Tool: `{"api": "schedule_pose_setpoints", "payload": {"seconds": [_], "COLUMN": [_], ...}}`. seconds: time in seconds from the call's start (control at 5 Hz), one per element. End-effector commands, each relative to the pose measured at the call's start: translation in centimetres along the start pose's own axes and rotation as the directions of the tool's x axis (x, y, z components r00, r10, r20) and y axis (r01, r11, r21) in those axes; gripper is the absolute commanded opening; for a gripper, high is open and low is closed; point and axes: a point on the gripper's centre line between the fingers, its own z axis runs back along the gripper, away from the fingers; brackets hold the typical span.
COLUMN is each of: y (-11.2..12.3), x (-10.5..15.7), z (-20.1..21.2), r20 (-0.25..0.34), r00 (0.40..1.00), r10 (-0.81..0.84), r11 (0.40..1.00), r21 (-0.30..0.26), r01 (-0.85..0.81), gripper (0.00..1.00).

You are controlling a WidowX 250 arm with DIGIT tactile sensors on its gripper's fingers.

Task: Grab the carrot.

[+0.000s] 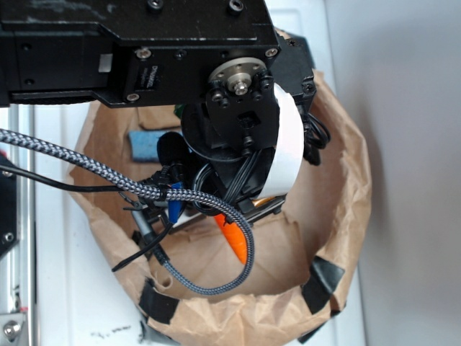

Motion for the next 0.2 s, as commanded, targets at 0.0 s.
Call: {"api": "schedule_pose_setpoints", "payload": {"seconds": [0.0], "y": [0.34], "x": [0.30], "z": [2.10], "r20": [0.062], "r00": [0.998], "r10": [-0.003], "r11": [0.999], "r21": [0.045], "r01": [0.001], "gripper": [1.00]}}
